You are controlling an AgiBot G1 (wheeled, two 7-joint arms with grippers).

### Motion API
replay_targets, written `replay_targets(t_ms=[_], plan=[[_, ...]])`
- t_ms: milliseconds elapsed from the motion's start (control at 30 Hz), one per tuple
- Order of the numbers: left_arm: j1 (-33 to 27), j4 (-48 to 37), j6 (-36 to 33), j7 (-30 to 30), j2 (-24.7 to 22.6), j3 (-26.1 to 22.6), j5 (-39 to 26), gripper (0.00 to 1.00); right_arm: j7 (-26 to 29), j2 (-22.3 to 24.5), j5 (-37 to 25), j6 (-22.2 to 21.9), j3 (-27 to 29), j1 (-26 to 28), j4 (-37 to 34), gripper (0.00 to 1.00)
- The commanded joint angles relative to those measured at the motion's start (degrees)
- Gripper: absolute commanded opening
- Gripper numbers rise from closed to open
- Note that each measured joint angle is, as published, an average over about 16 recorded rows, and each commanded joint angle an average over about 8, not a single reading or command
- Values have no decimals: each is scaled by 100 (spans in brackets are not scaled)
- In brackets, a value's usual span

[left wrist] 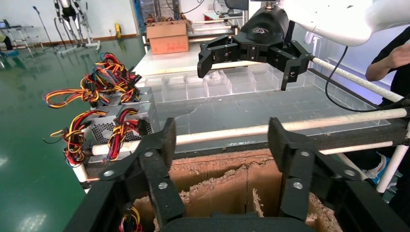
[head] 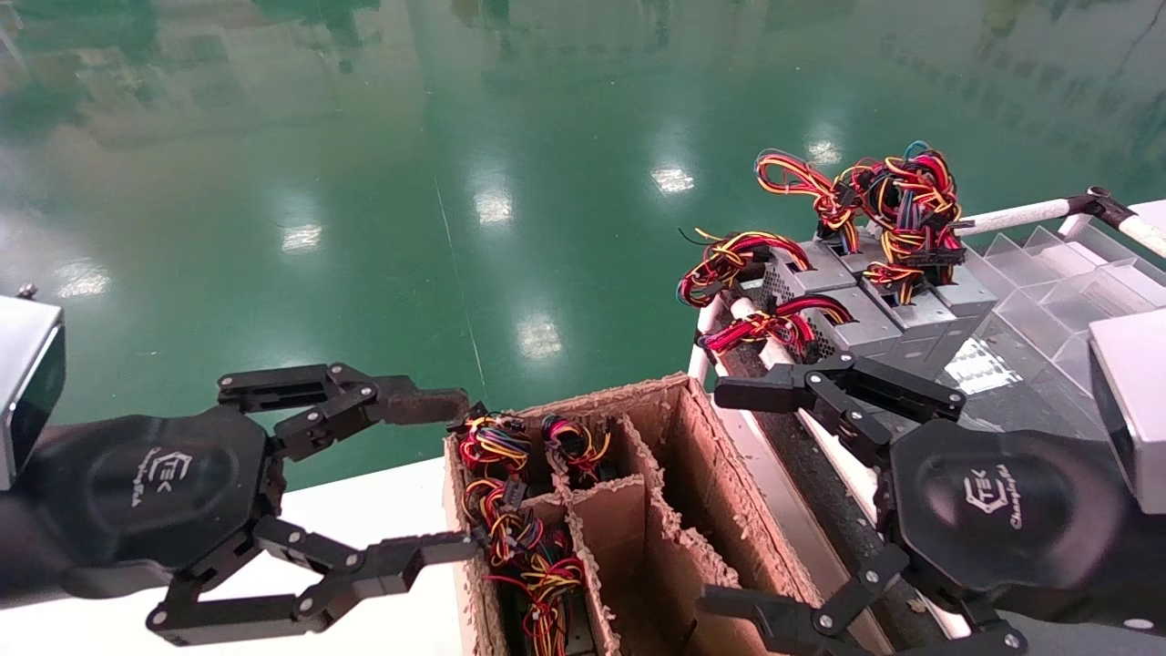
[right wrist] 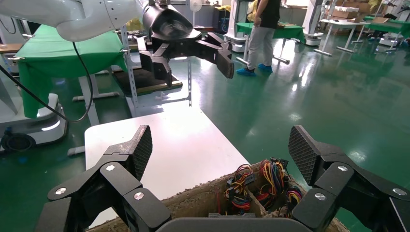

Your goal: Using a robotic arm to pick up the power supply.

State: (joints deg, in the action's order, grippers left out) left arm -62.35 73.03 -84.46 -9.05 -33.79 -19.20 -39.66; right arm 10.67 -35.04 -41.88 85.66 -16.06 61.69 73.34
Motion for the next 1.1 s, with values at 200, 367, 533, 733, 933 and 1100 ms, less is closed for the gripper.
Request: replay_targets(t_ms=[200,367,533,733,933,1100], plan=[[0,0,0,0,0,0,0,0,0,0,0,0,0,0,0,100],[0,0,0,0,0,0,0,0,0,0,0,0,0,0,0,100],[0,0,0,0,0,0,0,0,0,0,0,0,0,0,0,100],[0,0,0,0,0,0,0,0,0,0,0,0,0,0,0,100],[0,0,0,0,0,0,0,26,0,0,0,0,0,0,0,100],[0,0,0,0,0,0,0,89,0,0,0,0,0,0,0,100]])
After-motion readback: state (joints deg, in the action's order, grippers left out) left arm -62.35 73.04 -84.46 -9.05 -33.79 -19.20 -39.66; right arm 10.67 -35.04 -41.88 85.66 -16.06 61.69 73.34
